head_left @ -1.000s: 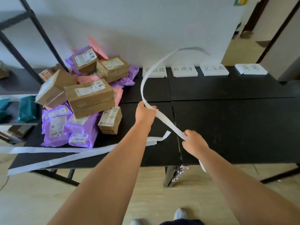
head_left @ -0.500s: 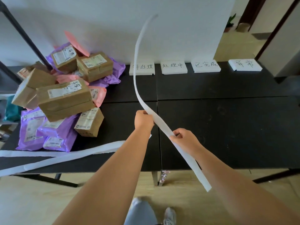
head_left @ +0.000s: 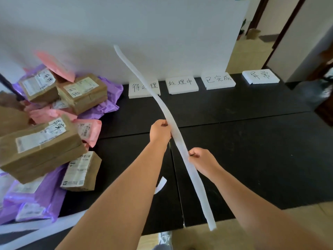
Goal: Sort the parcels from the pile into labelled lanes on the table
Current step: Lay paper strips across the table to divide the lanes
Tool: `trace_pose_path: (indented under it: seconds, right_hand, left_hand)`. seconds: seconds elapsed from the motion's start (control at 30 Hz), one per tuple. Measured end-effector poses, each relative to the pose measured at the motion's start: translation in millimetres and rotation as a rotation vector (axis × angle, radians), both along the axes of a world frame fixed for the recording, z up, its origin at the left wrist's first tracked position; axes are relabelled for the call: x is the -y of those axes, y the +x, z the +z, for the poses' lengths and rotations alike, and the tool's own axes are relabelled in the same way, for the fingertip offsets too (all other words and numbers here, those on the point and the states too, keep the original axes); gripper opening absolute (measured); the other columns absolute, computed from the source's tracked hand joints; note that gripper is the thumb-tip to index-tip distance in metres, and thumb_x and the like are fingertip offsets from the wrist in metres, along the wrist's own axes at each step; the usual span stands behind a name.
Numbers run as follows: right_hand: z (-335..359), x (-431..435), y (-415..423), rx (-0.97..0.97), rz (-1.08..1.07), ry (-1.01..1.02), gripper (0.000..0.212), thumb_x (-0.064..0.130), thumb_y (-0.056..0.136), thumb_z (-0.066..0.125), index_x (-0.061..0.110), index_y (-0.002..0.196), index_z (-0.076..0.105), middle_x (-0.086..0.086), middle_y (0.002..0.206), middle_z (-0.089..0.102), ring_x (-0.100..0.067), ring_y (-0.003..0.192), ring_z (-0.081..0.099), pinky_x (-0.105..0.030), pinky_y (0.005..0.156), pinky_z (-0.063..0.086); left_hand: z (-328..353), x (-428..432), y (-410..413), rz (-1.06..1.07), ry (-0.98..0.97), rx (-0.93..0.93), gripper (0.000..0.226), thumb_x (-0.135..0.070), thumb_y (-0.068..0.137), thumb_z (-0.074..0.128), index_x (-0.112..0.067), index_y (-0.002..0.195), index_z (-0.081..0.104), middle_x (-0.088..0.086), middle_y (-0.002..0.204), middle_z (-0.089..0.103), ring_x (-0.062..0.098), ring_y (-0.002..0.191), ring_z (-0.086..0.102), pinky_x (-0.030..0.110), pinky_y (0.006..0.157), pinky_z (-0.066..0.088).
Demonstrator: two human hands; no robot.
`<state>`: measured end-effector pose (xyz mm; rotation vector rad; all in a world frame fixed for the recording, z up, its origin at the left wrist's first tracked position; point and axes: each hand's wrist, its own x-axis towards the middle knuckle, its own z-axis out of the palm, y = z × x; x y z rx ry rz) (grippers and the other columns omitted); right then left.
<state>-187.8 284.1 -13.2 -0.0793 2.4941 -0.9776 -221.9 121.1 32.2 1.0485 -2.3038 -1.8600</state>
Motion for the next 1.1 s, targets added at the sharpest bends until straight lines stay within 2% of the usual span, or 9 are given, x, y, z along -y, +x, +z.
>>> trace_pose_path:
  seconds: [0.1, 0.27, 0.37, 0.43, 0.6, 0.8, 0.9, 1.0, 1.1]
  right_hand:
    - [-5.4, 10.6, -15.4, 0.025, -0.056, -0.019, 0.025, 0.017, 0.099, 0.056, 0.017, 0.122, 0.063, 0.004, 0.104, 0.065, -0.008, 0.090, 0.063, -0.028, 0.083, 0.056]
    - [-14.0, 19.6, -37.1, 0.021, -0.132, -0.015, 0.028, 0.016, 0.099, 0.056, 0.018, 0.127, 0.059, 0.003, 0.112, 0.064, -0.008, 0.094, 0.062, -0.026, 0.081, 0.054]
    - [-24.1, 17.2, -49.8, 0.033, -0.129, 0.000, 0.029, 0.017, 0.100, 0.055, 0.018, 0.129, 0.059, 0.003, 0.112, 0.063, -0.007, 0.092, 0.061, -0.021, 0.075, 0.051]
    - [-33.2, 17.2, -58.9, 0.053, -0.110, 0.016, 0.032, 0.017, 0.100, 0.055, 0.019, 0.132, 0.057, 0.003, 0.116, 0.063, -0.006, 0.092, 0.061, -0.020, 0.074, 0.050]
    - [-57.0, 21.0, -75.9, 0.139, -0.052, 0.065, 0.033, 0.018, 0.100, 0.055, 0.020, 0.133, 0.055, 0.007, 0.106, 0.058, -0.006, 0.083, 0.060, -0.020, 0.071, 0.053]
    - [-77.8, 14.5, -83.6, 0.203, 0.003, 0.105, 0.033, 0.017, 0.100, 0.055, 0.021, 0.133, 0.055, 0.007, 0.104, 0.058, -0.006, 0.081, 0.061, -0.019, 0.070, 0.053]
    - [-84.5, 13.0, -81.6, 0.244, 0.013, 0.097, 0.033, 0.017, 0.099, 0.057, 0.023, 0.132, 0.056, 0.006, 0.105, 0.061, -0.008, 0.084, 0.064, -0.025, 0.076, 0.058]
    - [-88.5, 12.3, -79.7, 0.269, 0.000, 0.082, 0.032, 0.017, 0.099, 0.057, 0.022, 0.131, 0.056, 0.003, 0.110, 0.063, -0.010, 0.089, 0.066, -0.030, 0.081, 0.060]
    - [-91.3, 13.4, -79.4, 0.281, 0.003, 0.069, 0.032, 0.017, 0.099, 0.057, 0.021, 0.131, 0.056, 0.002, 0.112, 0.064, -0.011, 0.089, 0.067, -0.031, 0.081, 0.060]
  left_hand:
    - [-6.9, 5.2, -29.2, -0.071, -0.005, -0.005, 0.020, -0.010, 0.099, 0.053, -0.019, 0.114, 0.061, -0.003, 0.097, 0.063, 0.015, 0.088, 0.066, 0.030, 0.079, 0.058]
    - [-18.5, 6.8, -63.9, -0.121, 0.071, 0.017, 0.032, -0.007, 0.100, 0.050, -0.015, 0.130, 0.059, -0.002, 0.101, 0.064, 0.017, 0.093, 0.066, 0.027, 0.076, 0.056]
    - [-30.9, 7.6, -75.5, -0.152, 0.166, 0.096, 0.047, -0.009, 0.101, 0.048, -0.015, 0.147, 0.043, 0.006, 0.118, 0.063, 0.021, 0.101, 0.066, 0.032, 0.082, 0.057]
    - [-41.6, 8.5, -77.8, -0.172, 0.222, 0.168, 0.055, -0.012, 0.101, 0.049, -0.018, 0.153, 0.031, 0.006, 0.114, 0.061, 0.020, 0.100, 0.064, 0.034, 0.088, 0.055]
    - [-68.9, 6.7, -69.7, -0.197, 0.168, 0.288, 0.053, -0.014, 0.103, 0.048, -0.018, 0.153, 0.031, 0.003, 0.104, 0.057, 0.012, 0.084, 0.058, 0.037, 0.093, 0.052]
    - [-89.8, 0.3, -64.3, -0.223, 0.021, 0.324, 0.048, -0.015, 0.103, 0.045, -0.019, 0.150, 0.037, 0.006, 0.131, 0.055, 0.010, 0.085, 0.056, 0.036, 0.093, 0.053]
    - [-94.0, -3.7, -65.1, -0.259, -0.003, 0.344, 0.050, -0.017, 0.103, 0.044, -0.022, 0.152, 0.035, 0.006, 0.142, 0.050, 0.010, 0.091, 0.058, 0.035, 0.093, 0.053]
    - [-97.9, -8.2, -65.3, -0.285, -0.009, 0.354, 0.049, -0.017, 0.103, 0.043, -0.021, 0.152, 0.034, 0.006, 0.140, 0.051, 0.011, 0.089, 0.058, 0.032, 0.088, 0.053]
    - [-100.9, -8.7, -65.1, -0.329, -0.052, 0.330, 0.045, -0.014, 0.103, 0.041, -0.017, 0.148, 0.040, 0.010, 0.139, 0.054, 0.023, 0.109, 0.060, 0.037, 0.095, 0.052]
